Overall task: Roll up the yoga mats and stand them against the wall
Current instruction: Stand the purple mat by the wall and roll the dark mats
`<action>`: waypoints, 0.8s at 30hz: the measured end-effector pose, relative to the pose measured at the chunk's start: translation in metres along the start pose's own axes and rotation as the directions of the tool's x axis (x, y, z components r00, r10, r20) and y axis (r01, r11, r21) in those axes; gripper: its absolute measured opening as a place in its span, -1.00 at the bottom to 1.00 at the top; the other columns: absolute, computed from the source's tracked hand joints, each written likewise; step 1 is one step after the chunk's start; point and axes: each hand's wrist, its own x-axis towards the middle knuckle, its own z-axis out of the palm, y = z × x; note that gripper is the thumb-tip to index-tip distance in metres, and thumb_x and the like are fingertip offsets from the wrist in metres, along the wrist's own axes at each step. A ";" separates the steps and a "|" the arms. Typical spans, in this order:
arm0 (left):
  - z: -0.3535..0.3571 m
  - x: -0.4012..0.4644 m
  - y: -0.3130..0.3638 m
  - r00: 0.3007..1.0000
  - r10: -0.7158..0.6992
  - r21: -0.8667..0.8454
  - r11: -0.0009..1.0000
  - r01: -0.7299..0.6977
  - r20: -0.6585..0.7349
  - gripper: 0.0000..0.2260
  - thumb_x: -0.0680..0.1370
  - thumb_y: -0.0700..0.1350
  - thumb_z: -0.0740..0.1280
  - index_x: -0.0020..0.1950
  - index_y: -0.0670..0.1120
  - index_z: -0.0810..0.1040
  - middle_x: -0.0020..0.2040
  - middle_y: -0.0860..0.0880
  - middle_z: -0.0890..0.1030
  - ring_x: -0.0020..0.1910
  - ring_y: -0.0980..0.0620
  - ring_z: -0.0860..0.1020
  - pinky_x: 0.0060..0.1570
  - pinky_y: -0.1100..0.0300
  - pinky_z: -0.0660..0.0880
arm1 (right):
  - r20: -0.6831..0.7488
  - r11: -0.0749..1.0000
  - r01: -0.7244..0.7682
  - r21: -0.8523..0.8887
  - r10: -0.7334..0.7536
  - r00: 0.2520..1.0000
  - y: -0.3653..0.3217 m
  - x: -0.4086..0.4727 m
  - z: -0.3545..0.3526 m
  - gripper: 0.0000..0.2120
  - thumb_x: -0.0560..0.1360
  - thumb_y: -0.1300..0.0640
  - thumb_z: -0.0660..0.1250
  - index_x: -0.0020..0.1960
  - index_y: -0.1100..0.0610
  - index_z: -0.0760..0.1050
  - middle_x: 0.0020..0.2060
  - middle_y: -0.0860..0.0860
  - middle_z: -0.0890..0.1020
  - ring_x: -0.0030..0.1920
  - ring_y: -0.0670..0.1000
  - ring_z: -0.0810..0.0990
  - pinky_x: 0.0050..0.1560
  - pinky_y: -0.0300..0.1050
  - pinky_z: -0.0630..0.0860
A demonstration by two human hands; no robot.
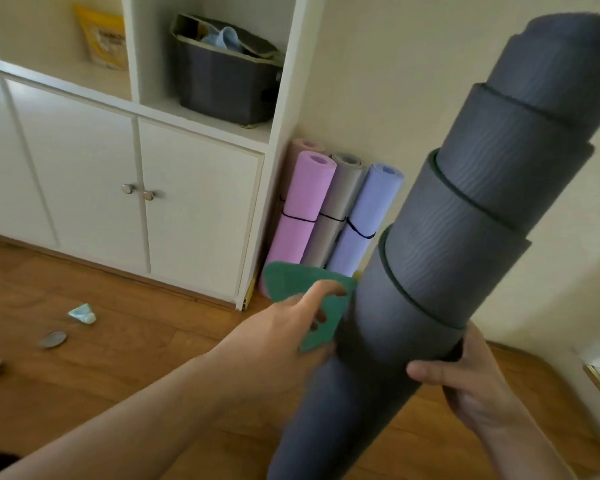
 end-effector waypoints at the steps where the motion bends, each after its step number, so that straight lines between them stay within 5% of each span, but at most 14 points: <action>1: -0.003 0.006 -0.011 0.999 0.016 0.078 0.997 -0.012 -0.049 -0.30 0.59 0.05 0.47 0.54 0.29 0.08 0.38 0.11 0.50 0.33 0.07 0.53 0.29 0.05 0.58 | 0.028 1.000 0.007 0.016 -0.008 1.000 -0.001 -0.001 0.002 -0.14 -0.17 -0.12 0.83 0.12 -0.05 0.75 0.07 0.12 0.77 0.13 0.11 0.74 0.06 -0.11 0.66; 4: -0.011 0.028 -0.053 0.993 0.062 0.370 0.929 -0.019 -0.103 -0.09 0.48 0.05 0.57 0.65 0.14 0.07 0.59 0.05 0.22 0.59 -0.05 0.21 0.58 -0.03 0.27 | 0.154 0.999 0.024 0.038 -0.029 0.988 -0.007 -0.003 0.013 -0.23 -0.04 -0.09 0.81 0.16 -0.05 0.74 0.07 0.10 0.77 0.13 0.08 0.74 0.09 -0.11 0.66; 7: -0.013 0.040 -0.085 0.999 -0.011 0.506 0.862 0.031 -0.043 -0.13 0.41 0.16 0.57 0.60 0.14 0.20 0.62 0.04 0.13 0.63 -0.08 0.05 0.60 -0.12 0.07 | 0.206 0.998 0.024 0.055 -0.035 0.978 -0.015 -0.002 0.017 -0.25 0.06 -0.06 0.80 0.23 0.02 0.72 0.12 0.11 0.76 0.19 0.15 0.72 0.14 -0.04 0.65; 10: -0.014 0.043 -0.093 0.994 -0.059 0.384 0.919 0.092 -0.097 -0.57 0.52 0.13 0.50 0.32 0.12 0.46 0.36 0.10 0.46 0.43 -0.02 0.38 0.45 -0.05 0.35 | 0.220 0.997 0.019 0.076 -0.036 0.975 -0.014 -0.003 0.017 -0.25 0.08 -0.02 0.79 0.25 0.03 0.71 0.13 0.12 0.76 0.19 0.16 0.71 0.15 -0.04 0.65; 12: -0.019 0.044 -0.088 0.983 -0.155 0.324 0.929 0.177 -0.093 -0.85 0.62 0.08 0.41 0.12 0.09 0.52 0.07 0.08 0.61 0.12 -0.02 0.59 0.16 0.00 0.57 | 0.184 0.998 0.022 0.052 -0.031 0.983 -0.014 -0.003 0.017 -0.24 0.05 -0.04 0.80 0.23 0.01 0.72 0.11 0.11 0.76 0.18 0.15 0.72 0.13 -0.06 0.65; 15: -0.025 0.042 -0.070 0.969 -0.241 0.236 0.940 0.246 -0.050 -0.89 0.63 0.10 0.42 0.05 0.13 0.53 -0.08 0.10 0.64 -0.10 0.05 0.63 -0.03 -0.01 0.68 | 0.078 0.999 0.037 -0.015 -0.036 0.996 -0.014 0.000 0.010 -0.27 0.06 -0.11 0.80 0.19 -0.02 0.72 0.10 0.10 0.76 0.18 0.14 0.72 0.11 -0.06 0.66; 19: -0.025 0.032 -0.031 0.952 -0.292 -0.031 0.956 0.291 -0.089 -0.90 0.59 0.08 0.48 -0.03 0.14 0.58 -0.13 0.11 0.65 -0.14 0.13 0.64 -0.08 0.08 0.69 | -0.074 0.992 0.072 -0.101 -0.079 0.994 -0.008 0.010 -0.001 -0.11 0.13 -0.20 0.77 0.29 0.22 0.59 0.18 0.15 0.72 0.26 0.18 0.66 0.22 0.20 0.65; 24: 0.001 0.017 0.000 0.949 -0.259 -0.099 0.965 0.244 -0.179 -0.86 0.62 0.08 0.42 0.17 0.16 0.61 -0.04 0.19 0.68 -0.04 0.17 0.65 0.02 0.06 0.68 | -0.250 0.982 0.086 -0.169 -0.127 0.960 -0.005 0.017 0.017 -0.07 0.10 -0.14 0.76 0.37 0.14 0.53 0.19 0.01 0.72 0.22 0.02 0.68 0.16 -0.04 0.64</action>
